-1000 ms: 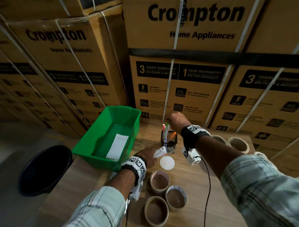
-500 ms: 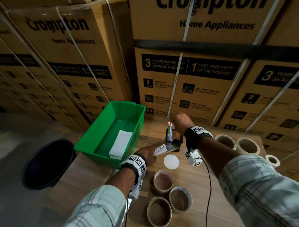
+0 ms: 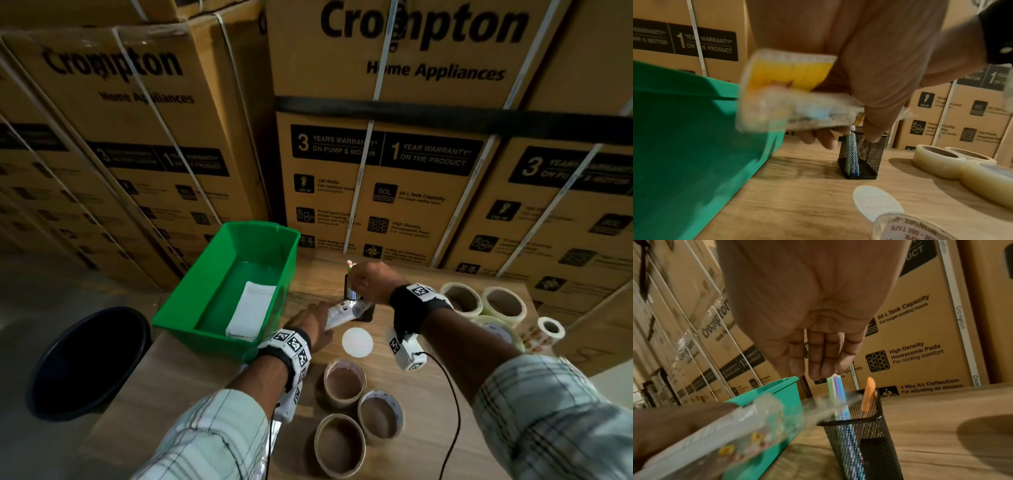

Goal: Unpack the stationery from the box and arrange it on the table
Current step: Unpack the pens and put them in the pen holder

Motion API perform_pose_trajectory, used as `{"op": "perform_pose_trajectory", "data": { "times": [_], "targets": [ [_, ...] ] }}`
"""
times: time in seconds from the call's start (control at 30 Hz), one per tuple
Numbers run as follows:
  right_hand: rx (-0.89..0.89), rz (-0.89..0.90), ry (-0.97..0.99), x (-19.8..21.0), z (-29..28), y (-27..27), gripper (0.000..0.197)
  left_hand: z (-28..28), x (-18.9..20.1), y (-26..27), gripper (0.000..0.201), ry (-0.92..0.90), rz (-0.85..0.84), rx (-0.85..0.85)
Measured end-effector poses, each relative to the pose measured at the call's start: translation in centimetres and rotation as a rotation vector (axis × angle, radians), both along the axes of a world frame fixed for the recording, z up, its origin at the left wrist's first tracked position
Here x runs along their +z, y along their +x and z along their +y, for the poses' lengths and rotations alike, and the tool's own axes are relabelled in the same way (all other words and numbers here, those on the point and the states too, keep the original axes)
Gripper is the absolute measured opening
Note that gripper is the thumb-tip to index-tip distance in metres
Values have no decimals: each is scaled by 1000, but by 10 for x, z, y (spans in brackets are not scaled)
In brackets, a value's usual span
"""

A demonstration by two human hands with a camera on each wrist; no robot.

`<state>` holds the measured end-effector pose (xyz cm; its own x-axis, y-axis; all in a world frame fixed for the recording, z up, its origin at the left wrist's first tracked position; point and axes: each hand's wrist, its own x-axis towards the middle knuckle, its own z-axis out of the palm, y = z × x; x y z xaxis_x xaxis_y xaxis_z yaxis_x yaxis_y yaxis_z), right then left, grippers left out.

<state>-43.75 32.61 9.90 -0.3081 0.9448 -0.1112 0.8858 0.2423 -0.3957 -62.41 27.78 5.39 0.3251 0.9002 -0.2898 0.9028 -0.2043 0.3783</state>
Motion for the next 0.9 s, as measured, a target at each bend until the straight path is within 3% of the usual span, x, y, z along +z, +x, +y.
{"op": "perform_pose_trajectory", "data": {
  "times": [0.17,0.3,0.4,0.5,0.67,0.9],
  "targets": [
    [3,-104,-145,3,-25,-12,43,-2,8,0,73,74,-44,-76],
    [-29,-235,-132,4,-41,-17,40,-8,10,-2,82,95,-104,-126],
    [-103,-326,-127,4,-55,-20,43,-12,3,0,72,69,-185,-173],
    [-212,-333,-82,4,-71,-18,58,-17,-5,8,52,44,-220,-197],
    [-368,-257,65,-2,-109,1,32,-38,-15,22,39,84,-220,-198],
    [-231,-100,98,-6,-152,18,26,-59,-11,42,31,104,-207,-239]
  ]
}}
